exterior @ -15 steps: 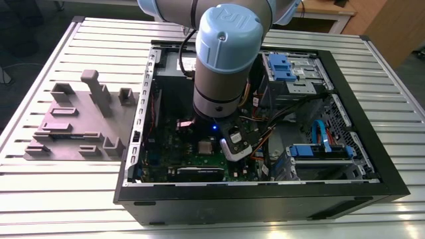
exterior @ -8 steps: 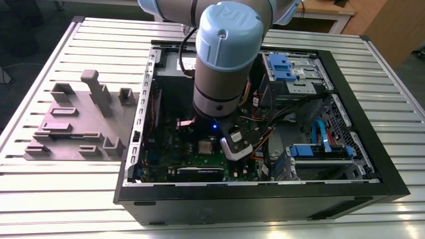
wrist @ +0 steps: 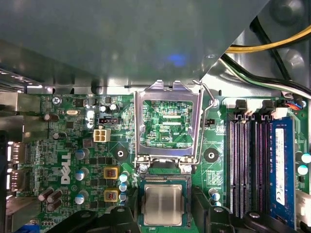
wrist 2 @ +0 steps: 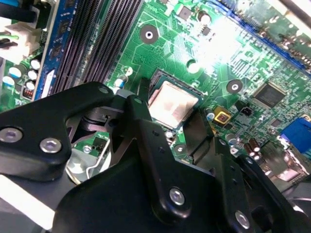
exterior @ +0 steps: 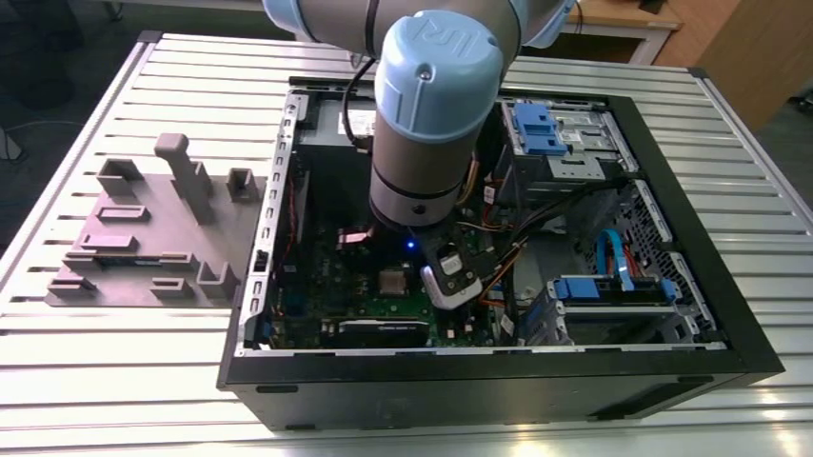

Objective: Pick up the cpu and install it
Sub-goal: 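Place the cpu into insertion slot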

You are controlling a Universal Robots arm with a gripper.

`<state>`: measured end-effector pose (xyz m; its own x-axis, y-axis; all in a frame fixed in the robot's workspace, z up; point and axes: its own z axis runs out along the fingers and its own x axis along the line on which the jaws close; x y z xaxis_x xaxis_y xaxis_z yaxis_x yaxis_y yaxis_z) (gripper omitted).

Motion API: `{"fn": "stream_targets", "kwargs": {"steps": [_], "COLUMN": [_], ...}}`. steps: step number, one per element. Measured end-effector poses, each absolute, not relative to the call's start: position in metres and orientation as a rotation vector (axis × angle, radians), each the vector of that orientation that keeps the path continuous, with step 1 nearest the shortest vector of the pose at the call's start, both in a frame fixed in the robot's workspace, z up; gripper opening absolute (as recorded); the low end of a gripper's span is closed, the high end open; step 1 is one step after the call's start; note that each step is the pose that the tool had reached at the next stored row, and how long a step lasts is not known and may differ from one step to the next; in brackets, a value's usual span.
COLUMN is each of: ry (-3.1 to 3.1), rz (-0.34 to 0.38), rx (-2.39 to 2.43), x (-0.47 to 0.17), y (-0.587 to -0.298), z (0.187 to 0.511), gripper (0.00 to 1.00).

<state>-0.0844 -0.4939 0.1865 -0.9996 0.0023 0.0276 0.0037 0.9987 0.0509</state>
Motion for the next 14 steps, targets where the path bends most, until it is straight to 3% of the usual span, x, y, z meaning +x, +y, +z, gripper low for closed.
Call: {"fn": "stream_targets", "kwargs": {"steps": [14], "ry": [-3.112], "rz": [-0.081], "rx": [-0.004], "x": [-0.0845], "y": [-0.4938], "z": [0.1907], "gripper": [0.50]}}
